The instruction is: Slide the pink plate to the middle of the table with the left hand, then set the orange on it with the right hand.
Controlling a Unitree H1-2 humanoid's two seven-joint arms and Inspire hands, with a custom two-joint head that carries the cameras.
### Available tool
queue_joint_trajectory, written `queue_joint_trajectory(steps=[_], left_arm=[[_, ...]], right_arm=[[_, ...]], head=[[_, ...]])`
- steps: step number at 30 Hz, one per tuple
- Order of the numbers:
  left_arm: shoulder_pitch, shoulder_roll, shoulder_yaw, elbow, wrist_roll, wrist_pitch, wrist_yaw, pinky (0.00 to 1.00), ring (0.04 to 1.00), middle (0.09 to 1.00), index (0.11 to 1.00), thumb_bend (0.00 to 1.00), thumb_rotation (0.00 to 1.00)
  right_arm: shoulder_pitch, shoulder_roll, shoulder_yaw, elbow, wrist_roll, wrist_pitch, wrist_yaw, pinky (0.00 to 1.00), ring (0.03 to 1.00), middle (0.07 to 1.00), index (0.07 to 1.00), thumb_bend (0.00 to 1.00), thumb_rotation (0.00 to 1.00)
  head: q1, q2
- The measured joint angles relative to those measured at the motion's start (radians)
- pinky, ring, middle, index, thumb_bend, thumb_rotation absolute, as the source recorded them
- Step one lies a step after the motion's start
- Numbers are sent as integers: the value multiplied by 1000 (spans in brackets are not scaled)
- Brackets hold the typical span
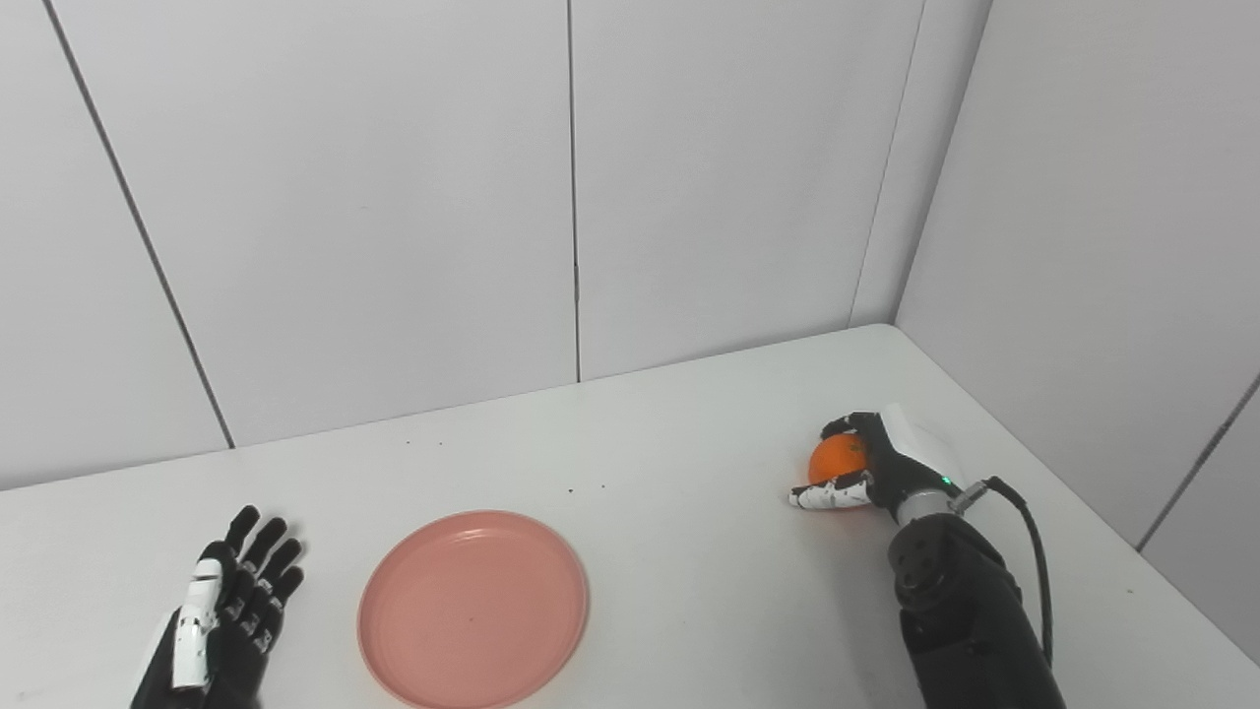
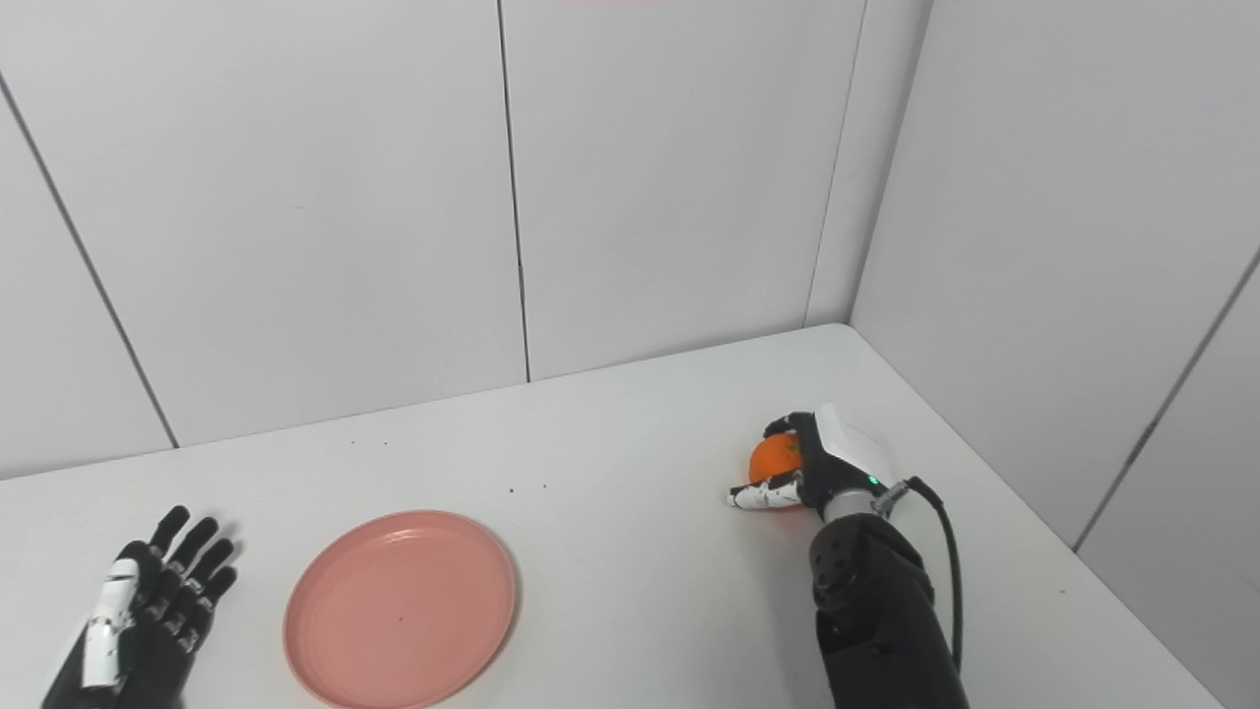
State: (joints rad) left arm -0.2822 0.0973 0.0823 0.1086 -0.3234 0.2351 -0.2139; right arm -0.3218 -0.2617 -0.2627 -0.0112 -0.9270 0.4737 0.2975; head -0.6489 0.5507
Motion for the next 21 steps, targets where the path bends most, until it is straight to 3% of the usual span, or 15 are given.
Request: queue_joint_trajectory(steps=[1,2,6,16,19,21], left_arm=[[0,0,0,0,0,0,0,985,962,966,962,294,1000],[0,0,0,0,0,0,0,984,961,966,961,295,1000],[2,0,-1,-4,0,1,0,986,963,969,964,294,1000],[4,-5,2,-18,1,22,18,962,945,954,949,295,1000],[4,-5,1,-20,1,24,18,964,948,957,952,290,1000],[4,-5,-1,-22,1,26,18,959,944,954,948,292,1000]], right_arm=[[0,-3,3,1,1,0,0,347,398,487,501,584,139],[0,-7,5,2,2,0,1,315,372,461,501,546,71],[3,-15,14,-1,12,0,18,293,364,451,507,531,6],[29,9,9,-76,-3,0,35,254,312,414,530,523,0],[29,28,3,-128,-3,0,31,259,324,416,528,523,0],[28,30,6,-159,-3,0,16,332,405,484,486,529,0]], head=[[0,2],[0,2],[3,2],[11,5],[15,6],[18,6]])
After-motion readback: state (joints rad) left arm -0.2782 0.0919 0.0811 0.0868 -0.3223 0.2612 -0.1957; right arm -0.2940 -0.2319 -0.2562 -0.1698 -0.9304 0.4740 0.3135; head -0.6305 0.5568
